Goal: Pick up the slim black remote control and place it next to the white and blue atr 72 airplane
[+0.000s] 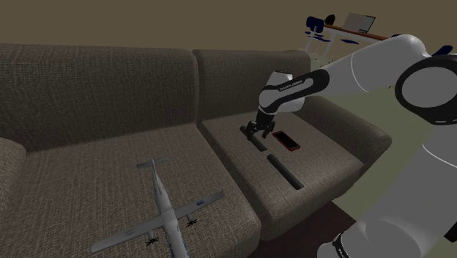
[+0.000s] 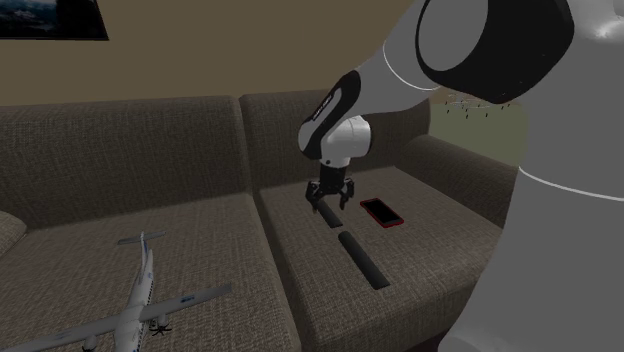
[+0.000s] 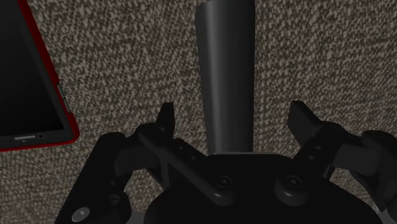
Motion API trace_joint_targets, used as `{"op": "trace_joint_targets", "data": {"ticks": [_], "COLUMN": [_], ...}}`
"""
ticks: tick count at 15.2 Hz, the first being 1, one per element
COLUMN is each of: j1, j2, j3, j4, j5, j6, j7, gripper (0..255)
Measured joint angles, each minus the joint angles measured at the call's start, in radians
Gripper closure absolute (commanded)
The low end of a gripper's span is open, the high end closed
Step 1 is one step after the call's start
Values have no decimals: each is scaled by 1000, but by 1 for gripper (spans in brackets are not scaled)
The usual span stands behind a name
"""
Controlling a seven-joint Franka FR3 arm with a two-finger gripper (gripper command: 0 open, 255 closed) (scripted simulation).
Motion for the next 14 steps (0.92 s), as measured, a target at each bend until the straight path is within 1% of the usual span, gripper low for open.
{"op": "trace_joint_targets", "data": {"ticks": [7, 8, 14], "j1": [0, 0, 0], "j2": [9, 9, 7], "j3": [1, 1, -1], "j4": [-5, -5, -3], "j5": [3, 3, 1], "j6": [15, 15, 15], "j7": [-2, -2, 0], "gripper": [0, 255, 255]}}
